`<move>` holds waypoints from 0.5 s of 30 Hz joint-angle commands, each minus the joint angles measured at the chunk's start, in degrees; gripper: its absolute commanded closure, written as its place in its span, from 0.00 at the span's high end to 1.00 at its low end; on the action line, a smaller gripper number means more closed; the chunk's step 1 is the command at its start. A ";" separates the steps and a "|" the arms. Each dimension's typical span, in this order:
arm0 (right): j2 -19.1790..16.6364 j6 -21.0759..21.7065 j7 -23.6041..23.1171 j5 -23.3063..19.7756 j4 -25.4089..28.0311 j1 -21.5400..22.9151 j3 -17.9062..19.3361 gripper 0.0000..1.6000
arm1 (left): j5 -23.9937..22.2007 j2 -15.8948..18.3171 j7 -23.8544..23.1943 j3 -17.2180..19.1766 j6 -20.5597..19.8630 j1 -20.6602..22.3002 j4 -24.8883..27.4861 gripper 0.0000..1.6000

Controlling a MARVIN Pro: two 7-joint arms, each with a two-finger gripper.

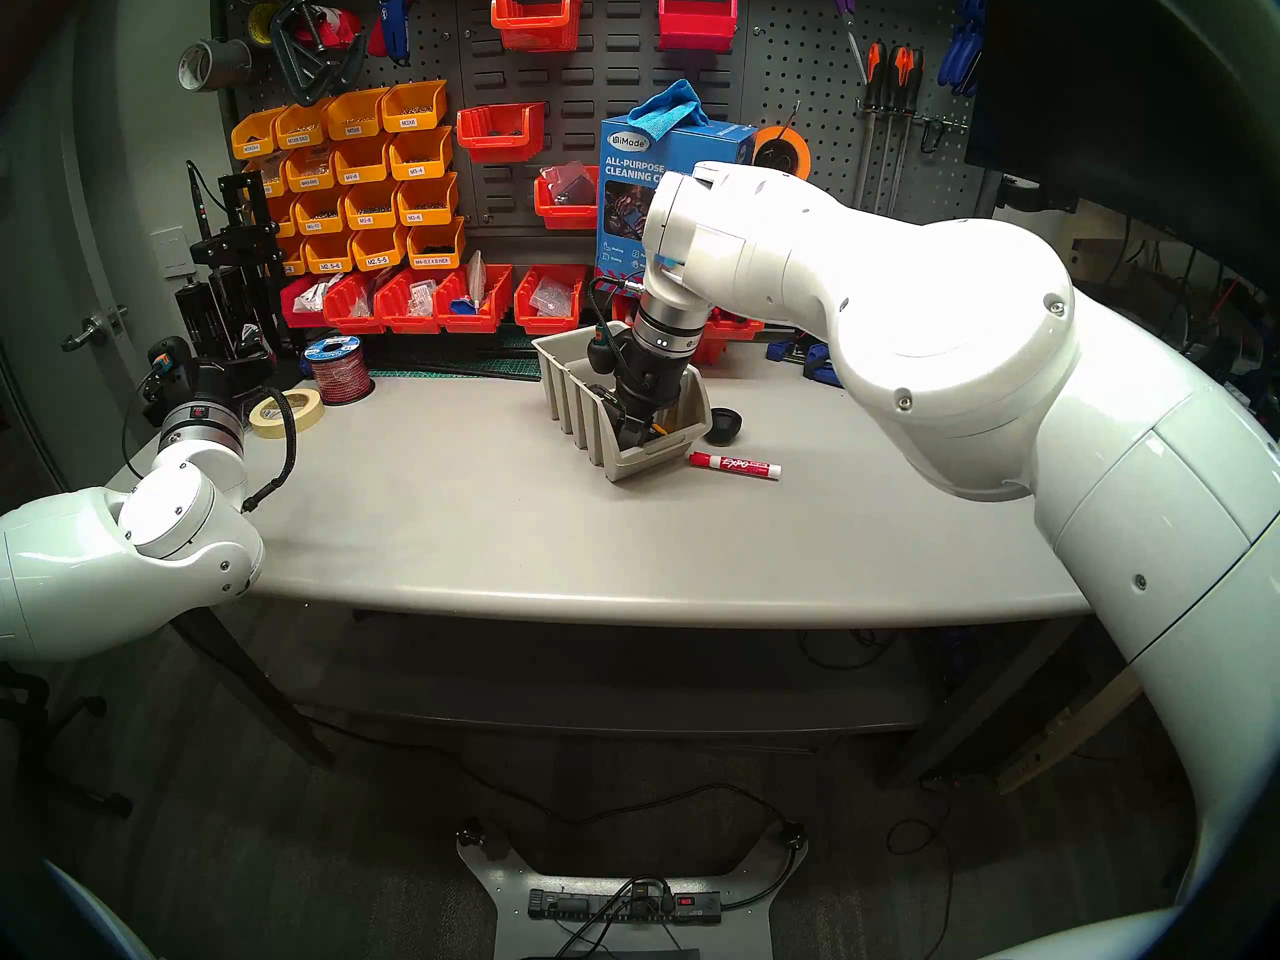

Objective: Take out tools from the storage box

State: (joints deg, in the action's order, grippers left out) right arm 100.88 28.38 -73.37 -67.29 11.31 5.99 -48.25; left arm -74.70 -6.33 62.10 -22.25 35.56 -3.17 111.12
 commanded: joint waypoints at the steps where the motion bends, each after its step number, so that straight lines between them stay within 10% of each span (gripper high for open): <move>1: -0.38 -0.47 0.23 0.66 -2.29 -1.28 -0.82 0.70 | 0.26 -0.08 -0.09 0.65 0.08 0.70 0.11 1.00; 7: -0.15 -0.85 0.39 0.32 -3.04 -2.52 -0.76 0.68 | 0.26 -0.08 -0.09 0.65 0.08 0.70 0.11 1.00; 15: 0.21 -1.17 0.98 -0.08 -3.68 -3.49 -0.47 0.27 | 0.26 -0.08 -0.09 0.65 0.08 0.70 0.11 1.00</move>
State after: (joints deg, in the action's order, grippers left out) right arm 100.81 26.97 -72.91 -67.11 7.63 4.20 -48.93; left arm -74.70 -6.33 62.10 -22.25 35.56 -3.17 111.12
